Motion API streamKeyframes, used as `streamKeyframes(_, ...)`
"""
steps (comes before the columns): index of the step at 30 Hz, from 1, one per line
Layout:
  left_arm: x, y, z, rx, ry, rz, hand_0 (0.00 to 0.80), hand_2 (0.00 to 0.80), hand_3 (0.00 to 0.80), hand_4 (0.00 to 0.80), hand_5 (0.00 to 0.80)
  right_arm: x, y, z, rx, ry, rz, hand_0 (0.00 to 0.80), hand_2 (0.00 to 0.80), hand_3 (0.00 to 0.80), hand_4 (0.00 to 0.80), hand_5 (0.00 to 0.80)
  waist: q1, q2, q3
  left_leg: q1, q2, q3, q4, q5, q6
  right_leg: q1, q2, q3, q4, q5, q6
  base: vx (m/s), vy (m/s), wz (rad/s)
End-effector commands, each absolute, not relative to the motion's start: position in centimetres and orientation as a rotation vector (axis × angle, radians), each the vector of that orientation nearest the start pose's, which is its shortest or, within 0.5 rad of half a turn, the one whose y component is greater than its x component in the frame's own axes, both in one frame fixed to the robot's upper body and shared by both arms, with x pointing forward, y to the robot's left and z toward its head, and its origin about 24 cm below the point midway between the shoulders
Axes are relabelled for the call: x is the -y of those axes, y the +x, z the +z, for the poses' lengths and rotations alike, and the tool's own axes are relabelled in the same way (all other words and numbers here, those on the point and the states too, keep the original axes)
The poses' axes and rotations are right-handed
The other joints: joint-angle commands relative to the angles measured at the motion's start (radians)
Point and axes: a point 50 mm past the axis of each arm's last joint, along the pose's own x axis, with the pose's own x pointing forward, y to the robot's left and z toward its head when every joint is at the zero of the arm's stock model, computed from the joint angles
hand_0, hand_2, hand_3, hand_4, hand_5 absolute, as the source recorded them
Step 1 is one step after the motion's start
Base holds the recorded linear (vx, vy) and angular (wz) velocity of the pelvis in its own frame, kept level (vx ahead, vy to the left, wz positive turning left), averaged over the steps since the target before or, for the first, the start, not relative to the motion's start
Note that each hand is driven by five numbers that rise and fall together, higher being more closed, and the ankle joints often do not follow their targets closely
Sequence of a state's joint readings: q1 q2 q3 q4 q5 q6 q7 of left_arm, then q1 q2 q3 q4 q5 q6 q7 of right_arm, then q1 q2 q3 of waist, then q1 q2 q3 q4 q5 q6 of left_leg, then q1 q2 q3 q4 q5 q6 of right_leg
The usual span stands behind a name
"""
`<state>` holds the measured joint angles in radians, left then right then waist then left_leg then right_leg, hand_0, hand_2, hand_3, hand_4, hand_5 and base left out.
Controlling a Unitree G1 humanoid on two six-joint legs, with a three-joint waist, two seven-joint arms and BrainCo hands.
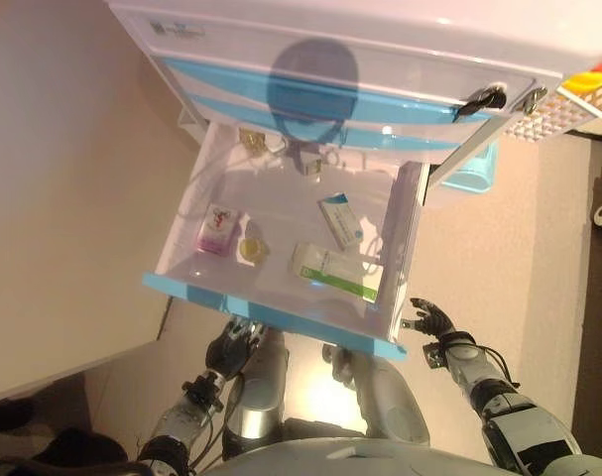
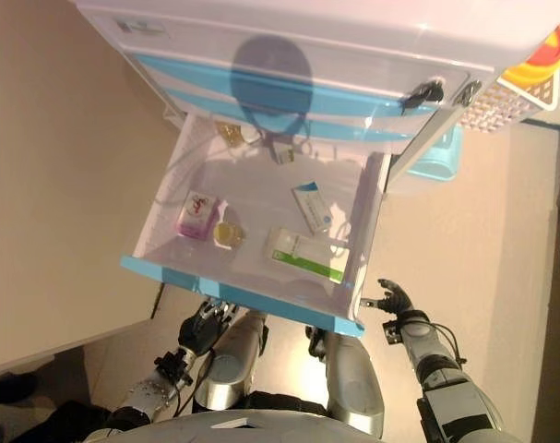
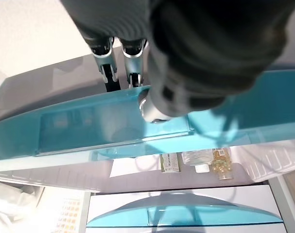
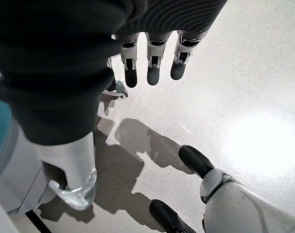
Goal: Open the drawer and pick up the medicine
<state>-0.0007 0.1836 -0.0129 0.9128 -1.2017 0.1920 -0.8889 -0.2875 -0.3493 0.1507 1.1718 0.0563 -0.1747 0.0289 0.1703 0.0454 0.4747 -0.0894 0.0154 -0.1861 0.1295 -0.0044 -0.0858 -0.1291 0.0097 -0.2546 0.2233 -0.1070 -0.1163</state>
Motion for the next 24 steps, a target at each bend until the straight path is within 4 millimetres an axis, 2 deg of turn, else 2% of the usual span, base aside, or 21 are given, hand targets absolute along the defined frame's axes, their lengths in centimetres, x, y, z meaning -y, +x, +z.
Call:
streamKeyframes(1, -24.3, 11.3, -10.7, -0.314, -1.092, -0.05, 0.8, 0.8, 0.8, 0.8, 0.8, 28.0, 19.1, -10.5, -0.805, -0.375, -0.07, 0.0, 0.0, 0.0, 0.0, 0.0, 0.046, 0.0, -0.137, -0.038, -0.134, 0.021, -0.012, 0.007, 0.068, 0.101, -0.027, -0.003, -0.064, 0.003, 0.092, 0.087, 0.069, 0.1)
streamKeyframes(2, -24.5, 11.0, -11.2, -0.376, -1.021, -0.008, 0.706, 0.706, 0.706, 0.706, 0.706, 27.9, 18.9, -10.6, -0.806, -0.368, -0.07, 0.0, 0.0, 0.0, 0.0, 0.0, 0.043, -0.002, -0.144, -0.032, -0.134, 0.022, -0.014, 0.005, 0.069, 0.106, -0.029, -0.002, -0.069, 0.004, 0.093, 0.082, 0.064, 0.07)
streamKeyframes(4, -24.7, 10.9, -11.8, -0.467, -0.93, 0.051, 0.395, 0.395, 0.395, 0.395, 0.395, 27.6, 18.7, -10.8, -0.804, -0.359, -0.072, 0.0, 0.0, 0.0, 0.0, 0.0, 0.035, -0.006, -0.154, -0.021, -0.136, 0.021, -0.018, 0.001, 0.073, 0.108, -0.028, 0.003, -0.067, 0.004, 0.094, 0.081, 0.063, 0.01)
streamKeyframes(5, -24.9, 10.8, -12.2, -0.532, -0.849, 0.104, 0.0, 0.0, 0.0, 0.0, 0.0, 27.6, 18.5, -10.9, -0.802, -0.352, -0.077, 0.0, 0.0, 0.0, 0.0, 0.0, 0.03, -0.008, -0.16, -0.017, -0.137, 0.021, -0.022, 0.0, 0.076, 0.11, -0.028, 0.005, -0.069, 0.005, 0.096, 0.081, 0.069, -0.01)
streamKeyframes(9, -26.5, 10.5, -13.0, -0.687, -0.504, 0.259, 0.0, 0.0, 0.0, 0.0, 0.0, 27.0, 17.8, -11.4, -0.792, -0.333, -0.071, 0.0, 0.0, 0.0, 0.0, 0.0, 0.007, -0.022, -0.176, 0.007, -0.136, 0.018, -0.04, -0.002, 0.087, 0.117, -0.024, 0.021, -0.076, 0.01, 0.101, 0.082, 0.05, 0.04)
streamKeyframes(14, -27.6, 10.5, -13.5, -0.823, -0.222, 0.391, 0.0, 0.0, 0.0, 0.0, 0.0, 26.4, 17.4, -11.6, -0.764, -0.295, -0.064, 0.0, 0.0, 0.0, 0.0, 0.0, -0.026, -0.046, -0.19, 0.027, -0.133, 0.028, -0.063, -0.001, 0.098, 0.119, -0.014, 0.052, -0.086, 0.019, 0.106, 0.061, 0.039, -0.05)
streamKeyframes(19, -27.9, 10.9, -13.8, -0.899, -0.13, 0.449, 0.0, 0.0, 0.0, 0.0, 0.0, 25.8, 17.4, -11.7, -0.751, -0.29, -0.047, 0.0, 0.0, 0.0, 0.0, 0.0, -0.054, -0.066, -0.19, 0.035, -0.127, 0.049, -0.067, -0.005, 0.106, 0.115, -0.009, 0.078, -0.091, 0.029, 0.109, 0.031, 0.046, -0.22)
streamKeyframes(21, -28.0, 11.0, -14.1, -0.989, -0.072, 0.471, 0.0, 0.0, 0.0, 0.0, 0.0, 25.5, 17.1, -11.8, -0.745, -0.309, -0.047, 0.0, 0.0, 0.0, 0.0, 0.0, -0.08, -0.087, -0.193, 0.044, -0.123, 0.074, -0.069, -0.012, 0.114, 0.112, -0.006, 0.099, -0.101, 0.043, 0.116, 0.04, 0.058, -0.18)
streamKeyframes(24, -27.9, 11.0, -14.3, -1.06, 0.0, 0.422, 0.0, 0.0, 0.0, 0.0, 0.0, 26.0, 17.2, -11.4, -0.708, -0.371, -0.144, 0.0, 0.0, 0.0, 0.0, 0.0, -0.099, -0.102, -0.193, 0.054, -0.118, 0.099, -0.073, -0.018, 0.12, 0.111, -0.005, 0.116, -0.109, 0.058, 0.125, 0.027, 0.038, -0.37)
